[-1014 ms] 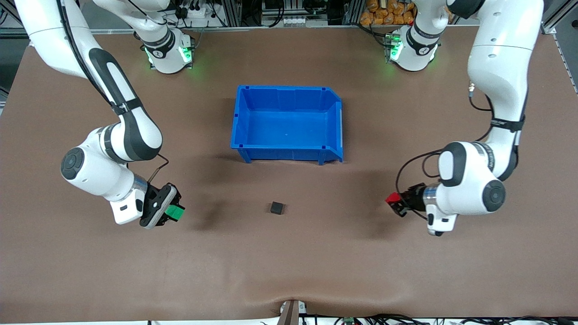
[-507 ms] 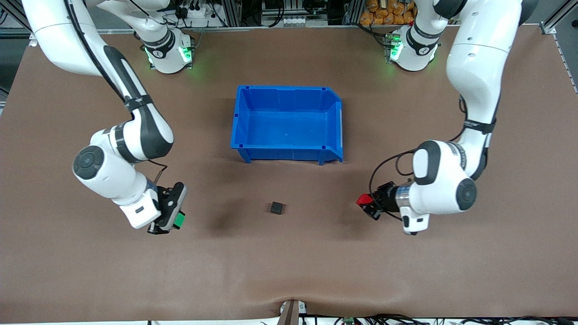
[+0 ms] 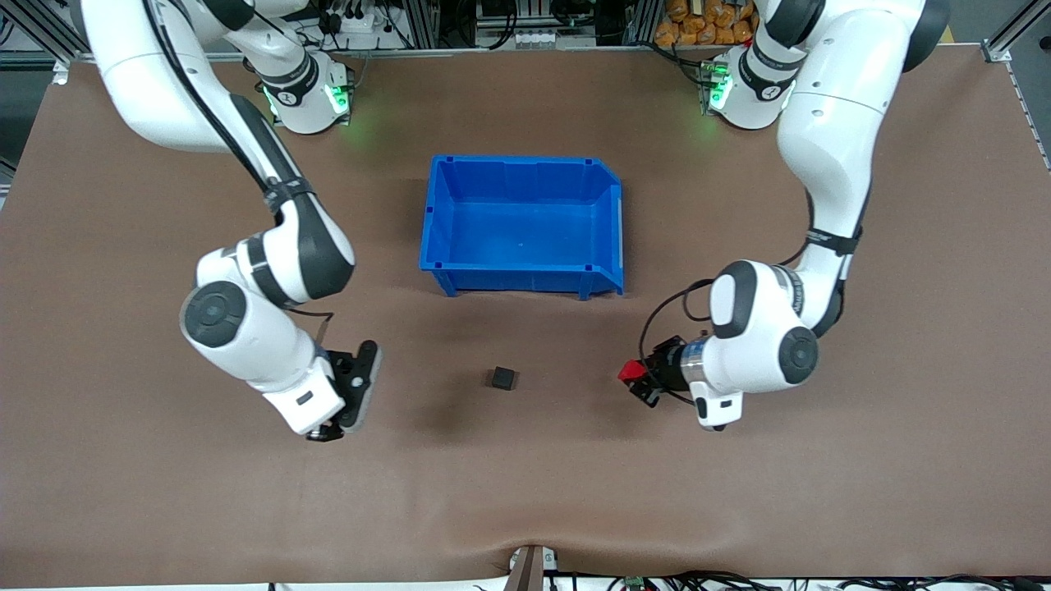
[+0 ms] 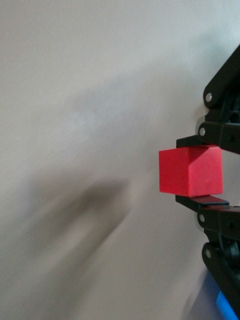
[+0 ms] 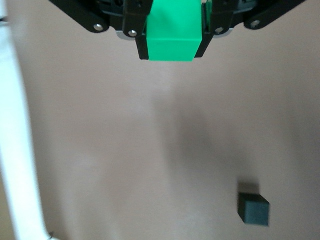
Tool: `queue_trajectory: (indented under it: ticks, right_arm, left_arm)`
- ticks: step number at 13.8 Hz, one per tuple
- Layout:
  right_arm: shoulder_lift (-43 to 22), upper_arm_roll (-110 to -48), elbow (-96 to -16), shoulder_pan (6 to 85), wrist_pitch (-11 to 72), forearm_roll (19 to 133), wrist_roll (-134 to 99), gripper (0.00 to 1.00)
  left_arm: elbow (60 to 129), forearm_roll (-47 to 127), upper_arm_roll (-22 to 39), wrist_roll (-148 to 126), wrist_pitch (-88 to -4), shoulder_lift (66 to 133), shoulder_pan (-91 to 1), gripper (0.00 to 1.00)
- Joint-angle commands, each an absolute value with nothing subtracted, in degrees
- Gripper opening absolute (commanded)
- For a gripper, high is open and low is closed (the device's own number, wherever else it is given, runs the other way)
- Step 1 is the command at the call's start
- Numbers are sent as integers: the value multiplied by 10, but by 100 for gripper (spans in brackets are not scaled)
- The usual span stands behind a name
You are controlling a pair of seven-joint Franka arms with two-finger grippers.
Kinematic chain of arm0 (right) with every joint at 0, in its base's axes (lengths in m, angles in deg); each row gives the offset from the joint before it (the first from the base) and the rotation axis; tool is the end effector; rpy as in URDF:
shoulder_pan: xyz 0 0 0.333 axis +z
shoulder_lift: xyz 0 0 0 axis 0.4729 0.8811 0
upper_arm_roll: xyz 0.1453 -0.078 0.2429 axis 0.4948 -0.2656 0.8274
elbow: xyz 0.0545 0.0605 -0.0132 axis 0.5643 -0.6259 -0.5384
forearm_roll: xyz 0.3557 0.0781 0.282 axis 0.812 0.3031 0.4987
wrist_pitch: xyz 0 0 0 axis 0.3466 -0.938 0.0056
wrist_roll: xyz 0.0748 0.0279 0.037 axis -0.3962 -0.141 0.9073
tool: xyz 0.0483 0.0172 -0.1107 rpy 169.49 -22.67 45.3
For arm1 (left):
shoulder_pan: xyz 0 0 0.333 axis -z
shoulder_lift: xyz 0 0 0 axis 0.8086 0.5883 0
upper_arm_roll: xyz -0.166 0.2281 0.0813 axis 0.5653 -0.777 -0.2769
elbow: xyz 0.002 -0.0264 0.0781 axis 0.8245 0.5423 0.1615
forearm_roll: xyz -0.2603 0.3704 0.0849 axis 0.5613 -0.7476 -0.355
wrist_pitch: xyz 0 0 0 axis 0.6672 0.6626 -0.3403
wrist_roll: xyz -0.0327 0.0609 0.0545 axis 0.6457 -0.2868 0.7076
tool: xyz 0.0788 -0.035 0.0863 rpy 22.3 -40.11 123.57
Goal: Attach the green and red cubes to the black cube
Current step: 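Carry the green cube toward the black cube while the left gripper carries red, then press the red cube against the black cube with the left gripper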
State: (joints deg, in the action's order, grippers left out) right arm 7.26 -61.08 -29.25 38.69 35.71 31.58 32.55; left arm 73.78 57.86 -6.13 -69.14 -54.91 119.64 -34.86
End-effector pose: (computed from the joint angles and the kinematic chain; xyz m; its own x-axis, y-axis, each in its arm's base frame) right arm 0.7607 0.2721 0.2929 0.2040 0.9736 0.1020 0.9716 -0.2141 0.1009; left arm 0.7178 -0.3142 0.1784 0.5062 0.7723 -0.3839 0.8590 -0.4909 0.1452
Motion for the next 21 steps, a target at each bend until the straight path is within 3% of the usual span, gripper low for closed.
queue_trajectory:
  ticks: [1,6,15,21]
  right_arm:
    - [86,-631,-260,433,318,296,233,7]
    - [89,-630,-281,440,323,292,241,7]
    - [98,-630,-328,432,370,300,291,8]
    - [94,-630,-373,433,425,299,292,14]
  left_arm:
    - [715,588,-68,-756,-591,1216,-321,0]
    - [677,608,-65,-824,-629,1262,-315,0]
    - [671,607,-75,-883,-702,1289,-251,0]
    - [649,608,-73,-929,-721,1310,-229,0]
